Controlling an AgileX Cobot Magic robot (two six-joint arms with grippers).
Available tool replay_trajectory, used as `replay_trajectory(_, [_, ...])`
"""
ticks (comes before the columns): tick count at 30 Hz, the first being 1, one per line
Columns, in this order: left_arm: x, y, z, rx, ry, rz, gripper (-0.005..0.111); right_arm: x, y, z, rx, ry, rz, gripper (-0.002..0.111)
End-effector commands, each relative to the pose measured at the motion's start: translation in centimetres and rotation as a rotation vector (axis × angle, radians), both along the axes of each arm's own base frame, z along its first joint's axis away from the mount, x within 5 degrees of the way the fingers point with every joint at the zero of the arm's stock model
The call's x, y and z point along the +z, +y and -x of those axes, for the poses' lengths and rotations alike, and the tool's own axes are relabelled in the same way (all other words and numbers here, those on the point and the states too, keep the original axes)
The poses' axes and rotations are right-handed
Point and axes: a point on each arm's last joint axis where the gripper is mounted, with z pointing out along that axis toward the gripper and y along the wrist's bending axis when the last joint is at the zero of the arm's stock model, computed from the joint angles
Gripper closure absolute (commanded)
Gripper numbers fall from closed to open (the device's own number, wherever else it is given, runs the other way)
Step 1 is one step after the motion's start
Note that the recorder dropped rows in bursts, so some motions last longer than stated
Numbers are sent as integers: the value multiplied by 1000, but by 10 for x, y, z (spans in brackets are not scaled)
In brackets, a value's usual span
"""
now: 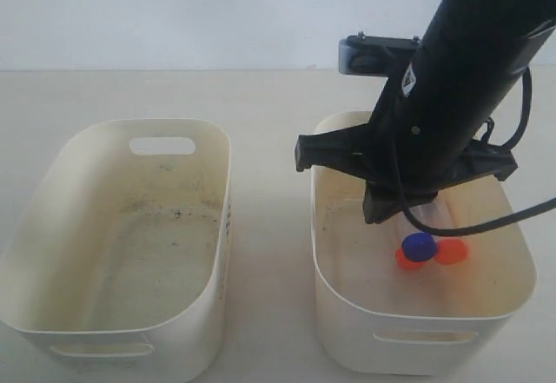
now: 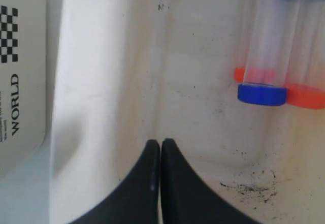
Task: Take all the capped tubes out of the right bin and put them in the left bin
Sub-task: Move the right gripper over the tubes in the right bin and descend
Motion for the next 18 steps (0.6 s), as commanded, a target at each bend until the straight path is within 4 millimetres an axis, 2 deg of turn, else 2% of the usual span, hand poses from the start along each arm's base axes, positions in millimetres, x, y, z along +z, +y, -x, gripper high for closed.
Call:
replay_trajectory(1, [-1, 0, 0, -3, 1, 11, 103, -5, -1, -4, -20, 14, 14, 108])
replay_trajectory(7, [-1, 0, 0, -3, 1, 11, 103, -7, -18, -13, -82, 55, 46, 108])
replay_trajectory(13, [-1, 0, 0, -3, 1, 11, 103, -6, -16, -17, -85, 10, 19, 108])
replay_trajectory(18, [-1, 0, 0, -3, 1, 11, 103, -16, -15, -23, -75, 9, 63, 108])
